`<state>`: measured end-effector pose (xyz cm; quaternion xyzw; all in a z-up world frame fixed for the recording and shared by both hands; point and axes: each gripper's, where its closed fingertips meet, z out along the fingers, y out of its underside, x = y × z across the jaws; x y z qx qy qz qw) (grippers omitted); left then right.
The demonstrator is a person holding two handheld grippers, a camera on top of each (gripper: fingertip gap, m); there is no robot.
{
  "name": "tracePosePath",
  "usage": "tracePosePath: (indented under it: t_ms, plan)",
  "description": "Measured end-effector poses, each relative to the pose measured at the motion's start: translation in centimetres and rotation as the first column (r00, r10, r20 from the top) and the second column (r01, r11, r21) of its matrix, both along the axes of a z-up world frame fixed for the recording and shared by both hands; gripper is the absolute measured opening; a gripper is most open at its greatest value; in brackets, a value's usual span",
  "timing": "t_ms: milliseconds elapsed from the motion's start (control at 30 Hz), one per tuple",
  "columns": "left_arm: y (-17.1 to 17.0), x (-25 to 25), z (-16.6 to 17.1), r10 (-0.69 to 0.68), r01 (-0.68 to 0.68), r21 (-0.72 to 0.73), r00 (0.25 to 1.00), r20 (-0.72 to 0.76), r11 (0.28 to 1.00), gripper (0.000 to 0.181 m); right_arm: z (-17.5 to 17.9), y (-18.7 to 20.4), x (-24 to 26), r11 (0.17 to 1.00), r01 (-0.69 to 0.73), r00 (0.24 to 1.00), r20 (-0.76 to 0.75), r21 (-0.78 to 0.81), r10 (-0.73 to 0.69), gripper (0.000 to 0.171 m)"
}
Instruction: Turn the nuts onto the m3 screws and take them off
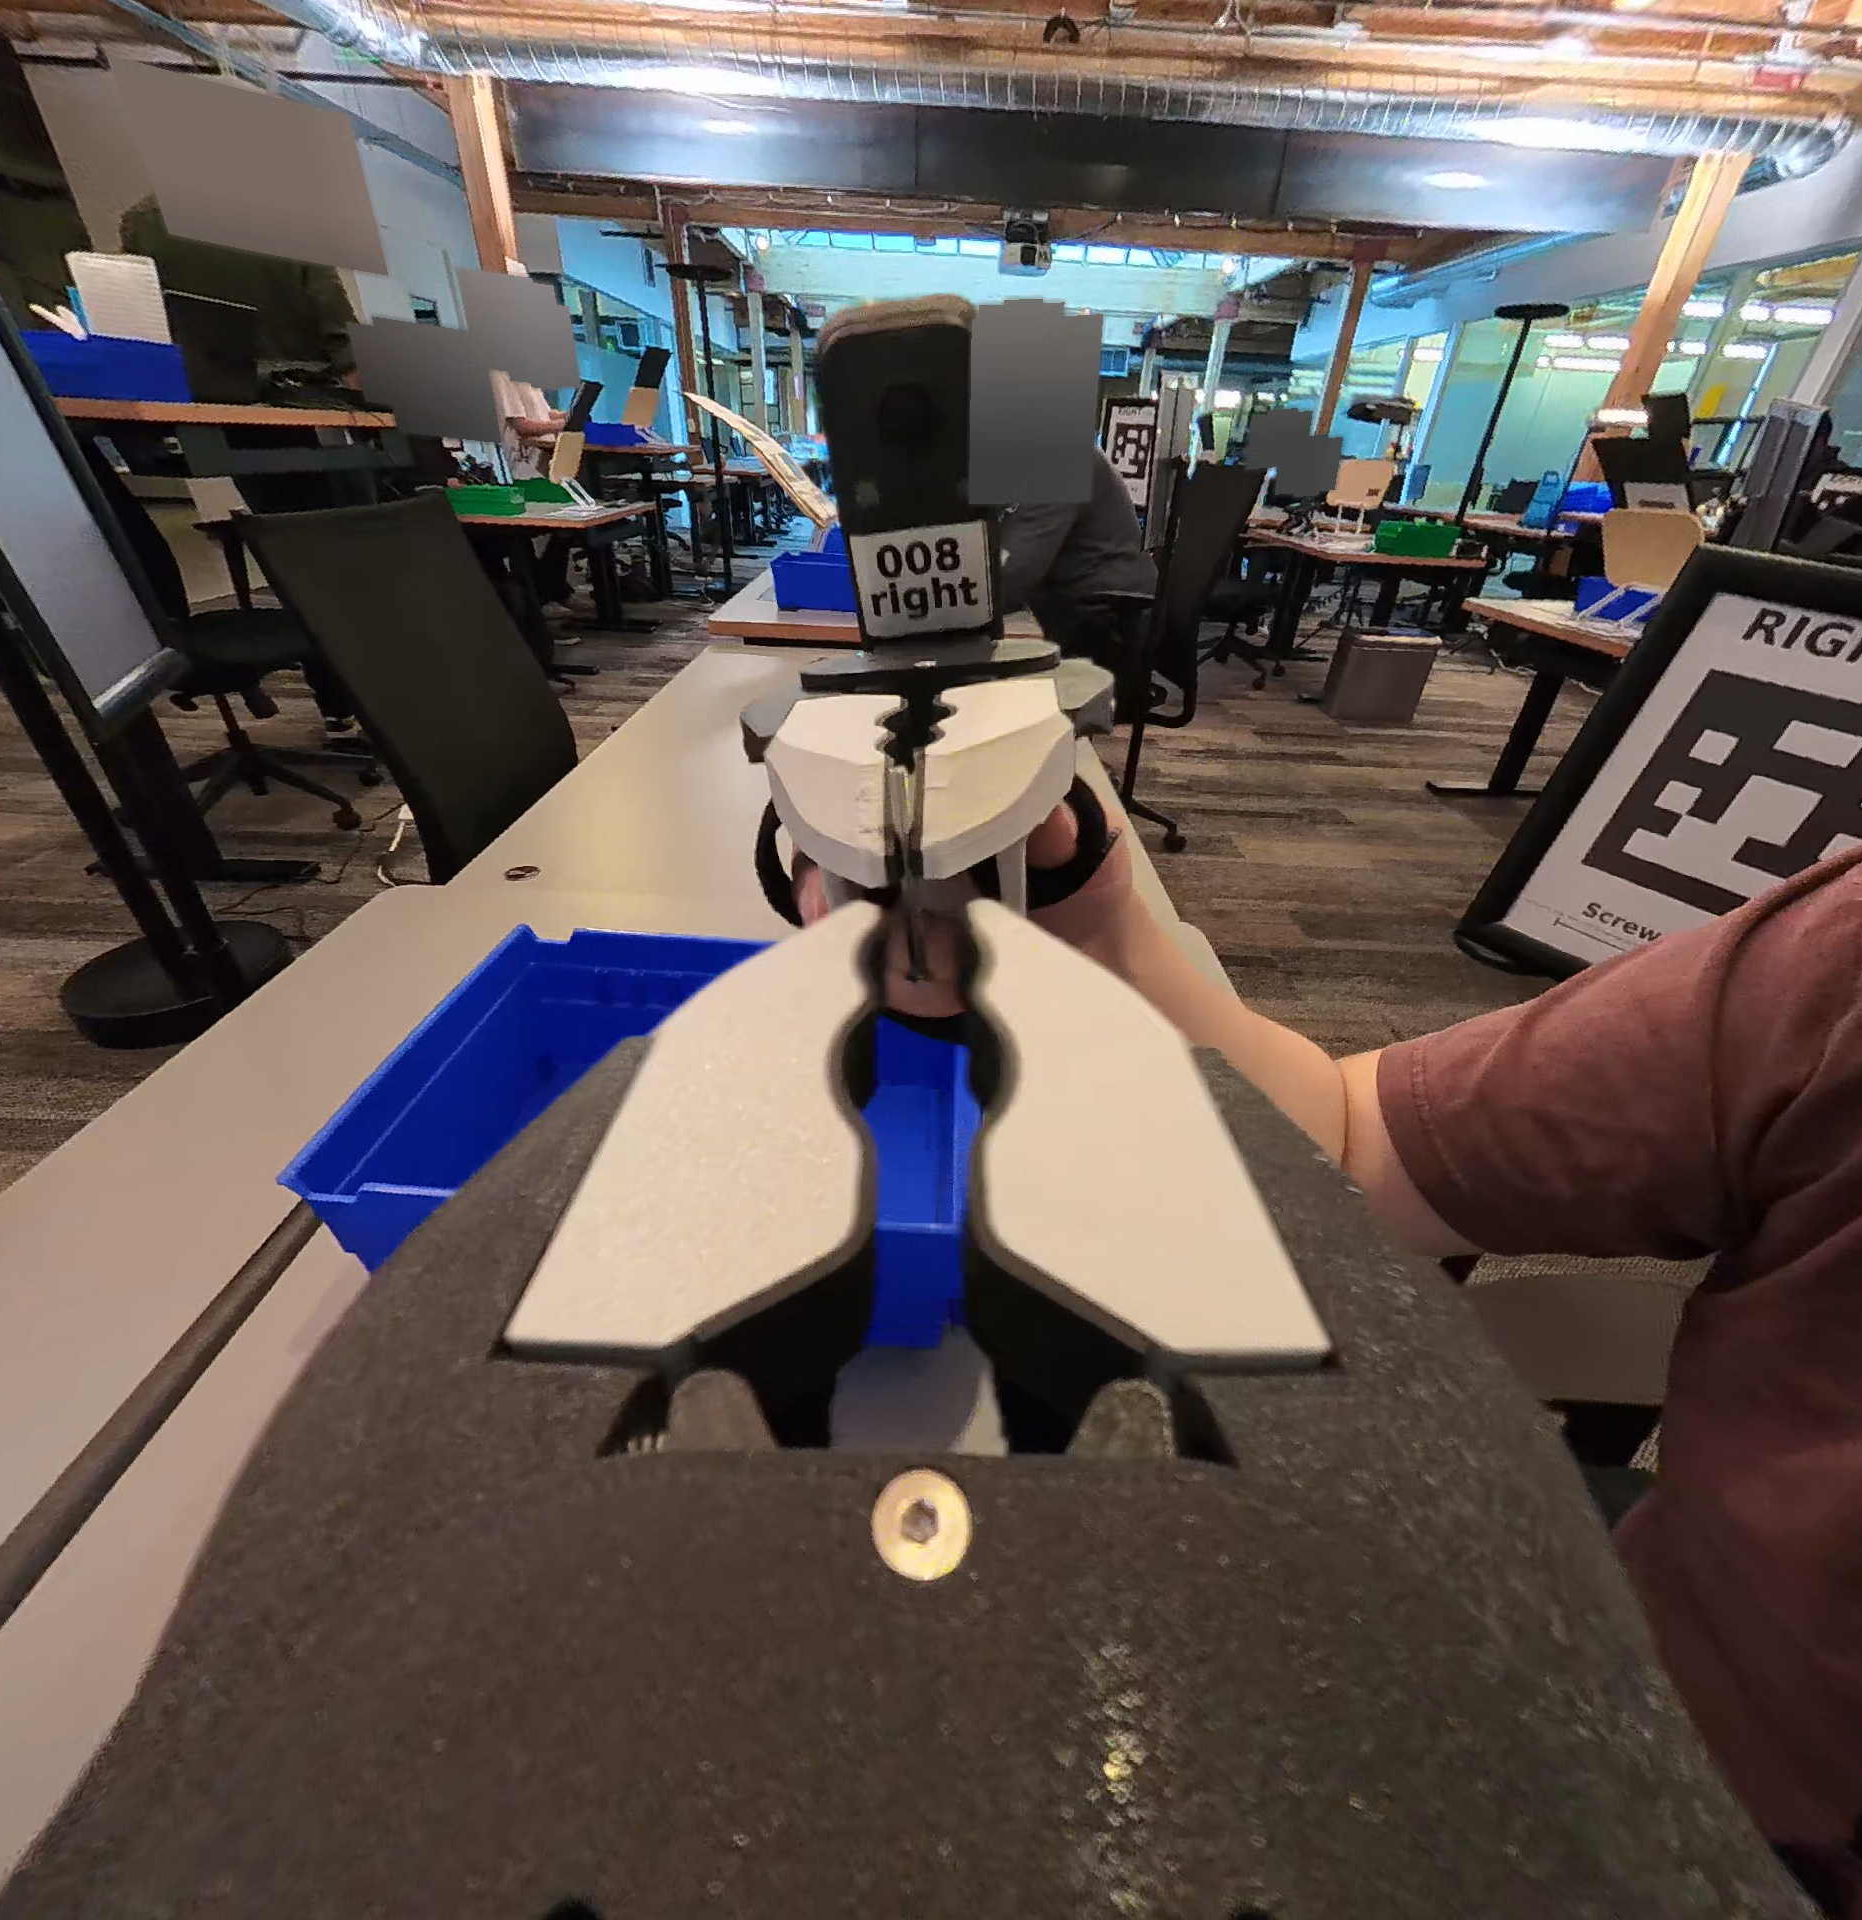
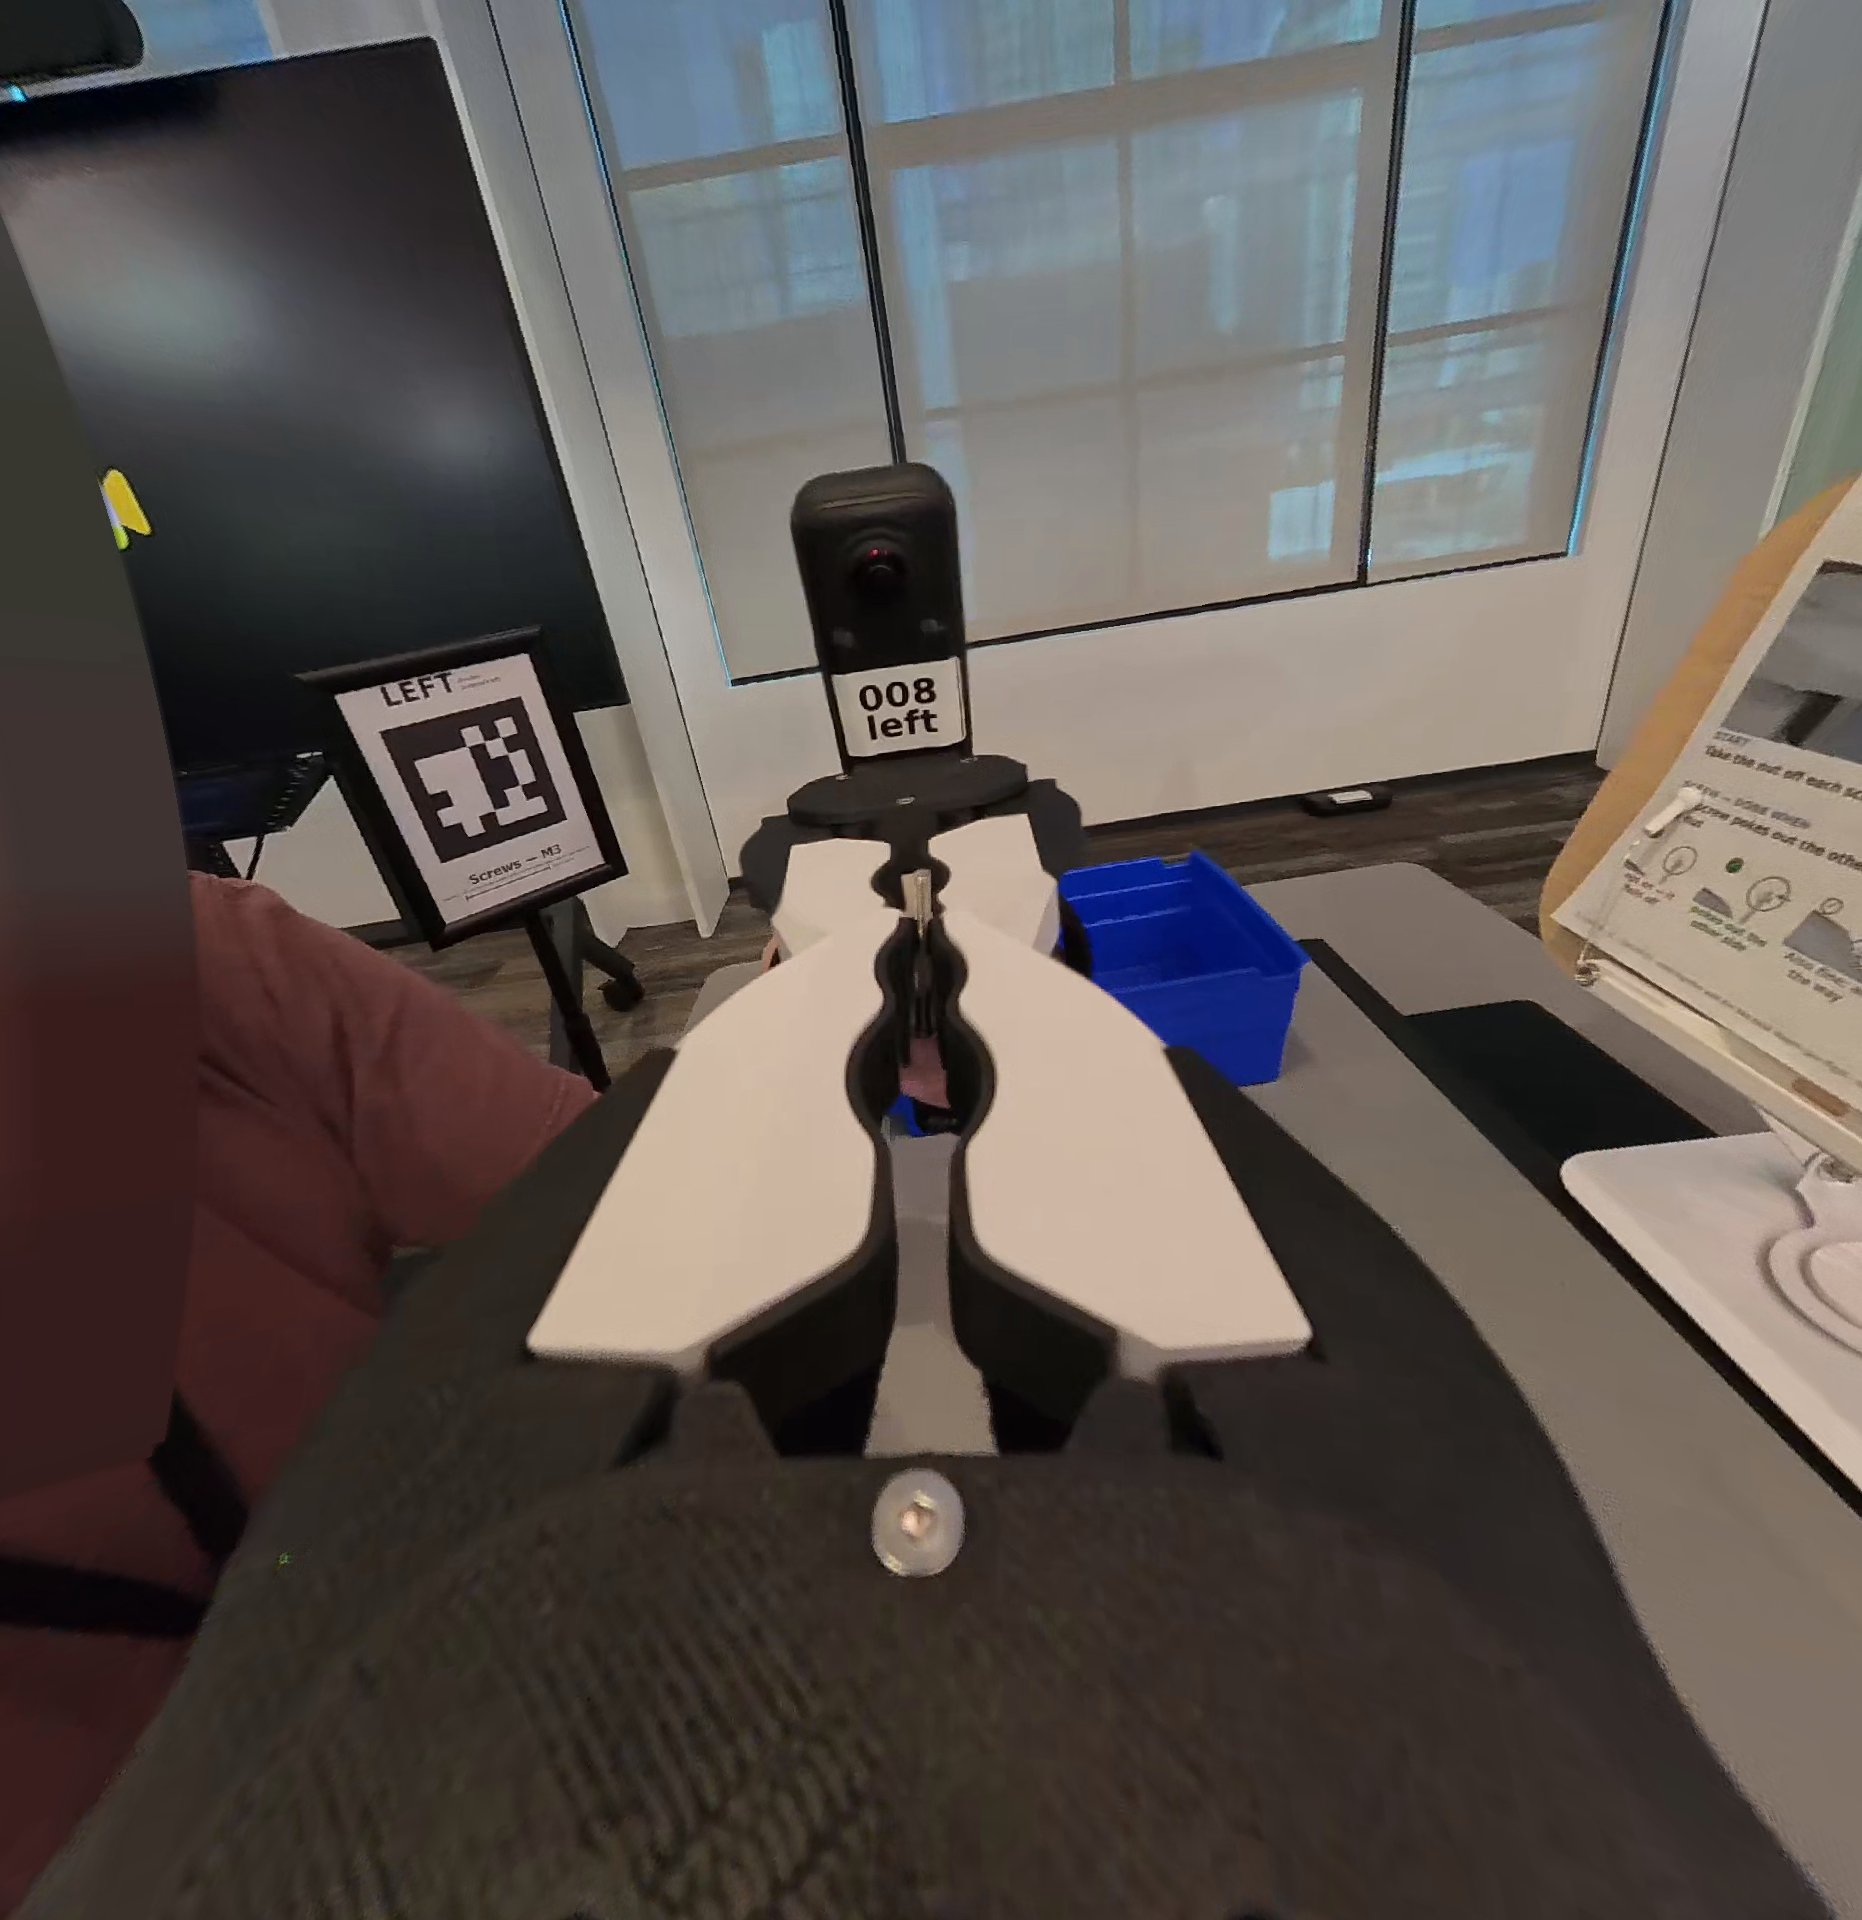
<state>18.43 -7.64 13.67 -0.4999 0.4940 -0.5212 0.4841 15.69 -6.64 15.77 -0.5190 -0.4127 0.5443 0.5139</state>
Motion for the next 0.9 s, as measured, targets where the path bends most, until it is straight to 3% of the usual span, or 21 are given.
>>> tracePosePath:
  t_ms: [100, 167, 200, 233, 267, 300, 333, 400, 500, 700, 733, 800, 900]
  plan:
    - [1.2, -0.1, 0.3, 0.091, -0.091, -0.021, 0.996, 0.002, 0.996, 0.059, 0.6, 0.9, 1.5, 0.999, 0.043, 0.999, -0.032, 0.001, -0.043, 0.003]
    - [2.8, -1.1, 0.0, 0.211, -0.210, 0.026, 0.977, -0.036, 0.977, 0.061, -0.5, 3.5, 4.2, 0.982, 0.190, 0.980, 0.058, 0.018, -0.191, 0.002]
    - [3.7, -1.8, 0.0, 0.277, -0.274, 0.058, 0.960, -0.049, 0.960, 0.058, -2.5, 6.1, 6.3, 0.943, 0.329, 0.925, 0.186, 0.043, -0.331, 0.002]
    - [4.6, -2.5, 0.0, 0.343, -0.337, 0.092, 0.937, -0.065, 0.937, 0.055, -5.4, 9.3, 9.2, 0.869, 0.486, 0.806, 0.339, 0.087, -0.485, 0.003]
    - [5.3, -3.2, -0.2, 0.398, -0.387, 0.123, 0.914, -0.083, 0.914, 0.053, -8.5, 12.4, 12.8, 0.768, 0.627, 0.640, 0.475, 0.131, -0.604, 0.003]
    - [5.8, -3.7, -0.4, 0.435, -0.420, 0.138, 0.894, -0.105, 0.897, 0.053, -11.7, 14.7, 16.1, 0.679, 0.719, 0.482, 0.598, 0.147, -0.640, 0.003]
    - [6.1, -4.0, -0.6, 0.455, -0.438, 0.137, 0.882, -0.127, 0.888, 0.054, -14.7, 16.0, 18.4, 0.627, 0.767, 0.373, 0.699, 0.137, -0.610, 0.004]
    - [6.1, -4.1, -0.9, 0.447, -0.435, 0.106, 0.882, -0.152, 0.894, 0.054, -19.3, 17.3, 21.0, 0.584, 0.804, 0.256, 0.826, 0.106, -0.503, 0.004]
    - [5.7, -3.5, -1.3, 0.411, -0.405, 0.071, 0.896, -0.167, 0.911, 0.053, -23.3, 17.6, 21.8, 0.587, 0.810, 0.222, 0.913, 0.024, -0.343, 0.004]
    - [6.6, -3.0, -2.9, 0.425, -0.420, 0.076, 0.871, -0.245, 0.904, 0.052, -26.2, 18.5, 22.2, 0.605, 0.796, 0.173, 0.948, 0.024, -0.265, 0.010]
    - [6.7, -3.0, -2.9, 0.425, -0.422, 0.067, 0.873, -0.241, 0.904, 0.052, -26.0, 18.8, 22.2, 0.608, 0.793, 0.177, 0.942, 0.034, -0.283, 0.021]
    - [6.7, -3.1, -2.5, 0.422, -0.423, 0.045, 0.881, -0.215, 0.905, 0.051, -24.4, 18.6, 22.1, 0.617, 0.786, 0.223, 0.916, 0.034, -0.335, 0.022]
    - [6.5, -3.2, -1.6, 0.418, -0.421, 0.012, 0.894, -0.161, 0.907, 0.051, -18.9, 18.0, 22.2, 0.592, 0.798, 0.267, 0.811, 0.117, -0.520, 0.023]
